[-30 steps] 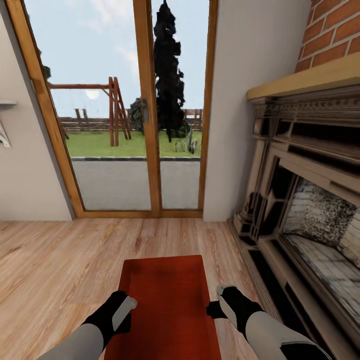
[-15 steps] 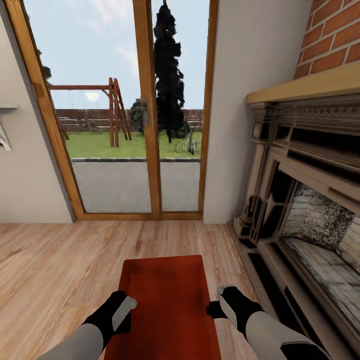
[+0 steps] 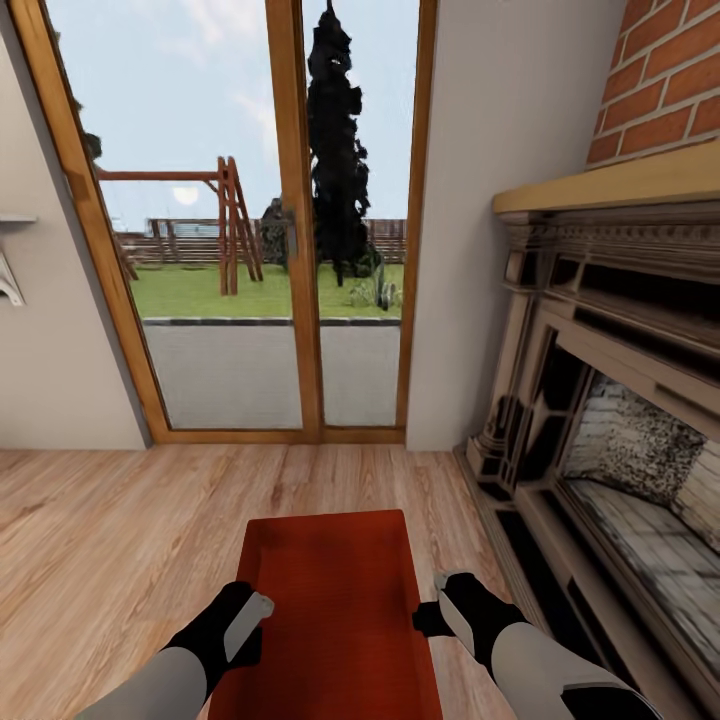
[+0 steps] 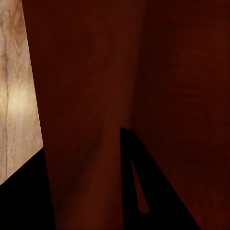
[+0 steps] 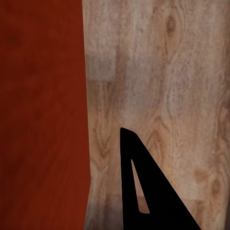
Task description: Move the two storage containers from the living room to the garage. In the garage, place one container on the floor and stack the other container on top of it (either order is fine).
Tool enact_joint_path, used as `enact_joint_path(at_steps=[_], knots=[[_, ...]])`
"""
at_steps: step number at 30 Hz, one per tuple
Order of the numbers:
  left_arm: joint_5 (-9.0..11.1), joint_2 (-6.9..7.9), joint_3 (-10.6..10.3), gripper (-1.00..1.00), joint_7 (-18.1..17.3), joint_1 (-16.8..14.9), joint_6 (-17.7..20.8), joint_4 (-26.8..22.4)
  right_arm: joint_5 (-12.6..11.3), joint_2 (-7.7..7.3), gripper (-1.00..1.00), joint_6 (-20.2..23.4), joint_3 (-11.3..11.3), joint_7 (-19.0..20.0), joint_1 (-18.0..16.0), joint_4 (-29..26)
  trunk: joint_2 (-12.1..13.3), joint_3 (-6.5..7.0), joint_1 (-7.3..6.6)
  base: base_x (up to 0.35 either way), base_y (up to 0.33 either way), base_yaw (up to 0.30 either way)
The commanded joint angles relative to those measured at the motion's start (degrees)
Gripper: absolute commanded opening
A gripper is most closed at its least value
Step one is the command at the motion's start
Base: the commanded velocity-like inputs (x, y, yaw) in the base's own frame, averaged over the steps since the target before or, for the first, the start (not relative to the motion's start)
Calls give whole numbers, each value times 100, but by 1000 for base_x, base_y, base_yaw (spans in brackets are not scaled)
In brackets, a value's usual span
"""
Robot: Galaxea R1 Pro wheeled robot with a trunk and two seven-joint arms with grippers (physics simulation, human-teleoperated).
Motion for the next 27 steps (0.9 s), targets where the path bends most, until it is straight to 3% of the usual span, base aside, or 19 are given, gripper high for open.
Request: enact_joint_path(at_steps=[1, 7, 27], knots=[[-166, 6, 2, -100, 58, -3, 72, -19, 214, -4, -100, 48, 55, -39, -1, -7, -3, -6, -1, 0, 0, 0], [-166, 8, 3, -100, 58, -3, 72, -20, 214, 0, -100, 48, 55, -39, -1, -8, -3, -6, -1, 0, 0, 122], [-166, 15, 11, -100, 58, -3, 72, -21, 214, 2, -100, 48, 55, -39, -1, -8, -3, -6, -1, 0, 0, 288]])
